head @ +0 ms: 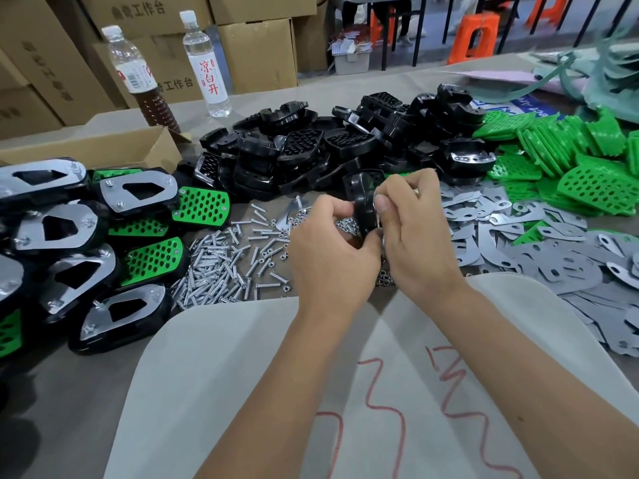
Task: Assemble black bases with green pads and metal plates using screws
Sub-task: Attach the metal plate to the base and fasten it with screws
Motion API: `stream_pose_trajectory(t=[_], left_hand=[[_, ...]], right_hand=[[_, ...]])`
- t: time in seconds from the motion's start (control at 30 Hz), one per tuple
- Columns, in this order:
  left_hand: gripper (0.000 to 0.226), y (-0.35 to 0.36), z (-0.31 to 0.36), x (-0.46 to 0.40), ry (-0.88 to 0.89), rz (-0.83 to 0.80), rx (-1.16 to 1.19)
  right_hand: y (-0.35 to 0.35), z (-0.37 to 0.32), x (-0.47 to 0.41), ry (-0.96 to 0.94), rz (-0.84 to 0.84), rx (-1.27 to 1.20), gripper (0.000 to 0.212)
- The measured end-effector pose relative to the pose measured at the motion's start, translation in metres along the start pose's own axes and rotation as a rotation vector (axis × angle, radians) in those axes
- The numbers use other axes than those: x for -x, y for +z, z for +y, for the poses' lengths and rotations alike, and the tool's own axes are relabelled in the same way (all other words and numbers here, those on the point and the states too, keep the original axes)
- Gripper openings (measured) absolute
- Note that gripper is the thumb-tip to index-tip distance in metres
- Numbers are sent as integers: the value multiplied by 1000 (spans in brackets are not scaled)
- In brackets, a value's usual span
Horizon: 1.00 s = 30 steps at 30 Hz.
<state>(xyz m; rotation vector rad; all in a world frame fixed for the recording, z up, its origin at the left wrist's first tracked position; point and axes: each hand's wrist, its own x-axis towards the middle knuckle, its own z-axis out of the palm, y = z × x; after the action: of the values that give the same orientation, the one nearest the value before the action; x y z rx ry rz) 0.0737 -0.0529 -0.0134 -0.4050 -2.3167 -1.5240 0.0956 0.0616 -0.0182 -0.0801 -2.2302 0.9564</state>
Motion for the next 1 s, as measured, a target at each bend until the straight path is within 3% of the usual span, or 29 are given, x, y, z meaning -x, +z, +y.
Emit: stream_pose_trajectory(t=[0.17, 0.3, 0.4, 0.67, 0.8, 1.0], left_hand=[[35, 5, 1, 2, -50, 31, 14], [30, 4, 0, 0, -100, 20, 88], [30, 5, 2, 0, -127, 28, 86], [28, 9, 7, 4, -179, 29, 122], [28, 9, 5, 3, -186, 8, 181], [25, 8, -2, -5, -278, 33, 346]], right_hand=[[-1, -4, -4, 47, 26, 11, 33], [-10, -4, -2, -19, -109, 42, 23], [-8, -7, -1, 32, -86, -1, 19], [-4, -15, -1, 176, 10, -53, 43], [-6, -15, -2, 163, 16, -45, 51], [-7, -12, -1, 50, -114, -79, 46]])
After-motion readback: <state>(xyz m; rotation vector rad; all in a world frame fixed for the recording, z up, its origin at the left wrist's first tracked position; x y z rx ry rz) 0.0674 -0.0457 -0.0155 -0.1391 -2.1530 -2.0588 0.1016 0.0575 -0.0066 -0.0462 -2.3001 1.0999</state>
